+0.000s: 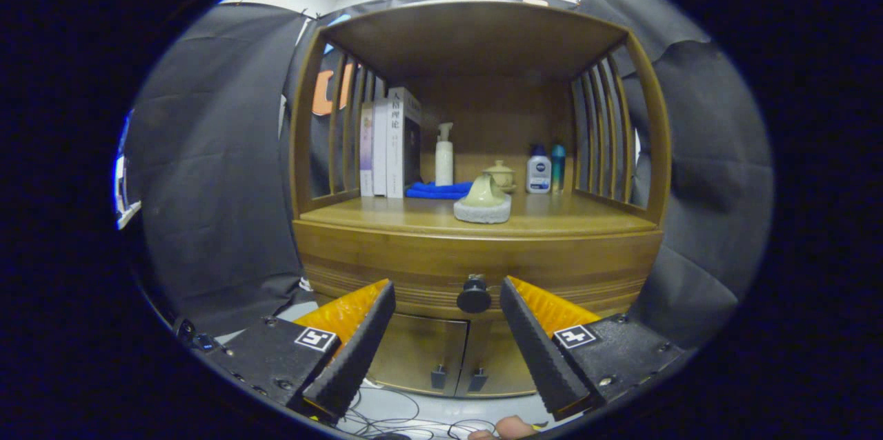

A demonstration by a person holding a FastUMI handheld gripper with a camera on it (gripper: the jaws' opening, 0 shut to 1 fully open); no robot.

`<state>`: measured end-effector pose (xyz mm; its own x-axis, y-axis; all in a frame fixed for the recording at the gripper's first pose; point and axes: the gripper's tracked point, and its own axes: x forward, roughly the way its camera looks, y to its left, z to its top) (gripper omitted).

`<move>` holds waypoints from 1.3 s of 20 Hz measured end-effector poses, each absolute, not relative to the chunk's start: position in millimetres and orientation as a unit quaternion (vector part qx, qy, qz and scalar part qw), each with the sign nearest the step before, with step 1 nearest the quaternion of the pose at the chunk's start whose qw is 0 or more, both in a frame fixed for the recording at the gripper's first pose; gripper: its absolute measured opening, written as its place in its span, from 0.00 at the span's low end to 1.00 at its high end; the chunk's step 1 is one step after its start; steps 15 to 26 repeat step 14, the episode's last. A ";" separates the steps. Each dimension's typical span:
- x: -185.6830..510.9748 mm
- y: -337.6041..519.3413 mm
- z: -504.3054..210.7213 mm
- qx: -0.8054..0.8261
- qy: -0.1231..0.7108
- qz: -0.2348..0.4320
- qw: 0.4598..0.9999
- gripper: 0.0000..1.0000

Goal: Pull open the drawer, take out the items inside it, and place them on the countertop above the cabinet.

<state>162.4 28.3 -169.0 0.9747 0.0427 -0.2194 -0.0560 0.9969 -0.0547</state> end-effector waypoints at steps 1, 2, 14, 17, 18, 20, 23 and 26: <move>157.4 29.3 -163.7 -0.034 0.103 0.025 0.994 1.00; 149.4 30.0 -157.7 -0.035 0.097 0.025 0.994 1.00; 83.8 44.6 -114.3 -0.010 0.046 0.029 0.998 0.99; 83.8 44.6 -114.3 -0.010 0.046 0.029 0.998 0.99; 83.8 44.6 -114.3 -0.010 0.046 0.029 0.998 0.99; 83.8 44.6 -114.3 -0.010 0.046 0.029 0.998 0.99; 83.8 44.6 -114.3 -0.010 0.046 0.029 0.998 0.99; 83.8 44.6 -114.3 -0.010 0.046 0.029 0.998 0.99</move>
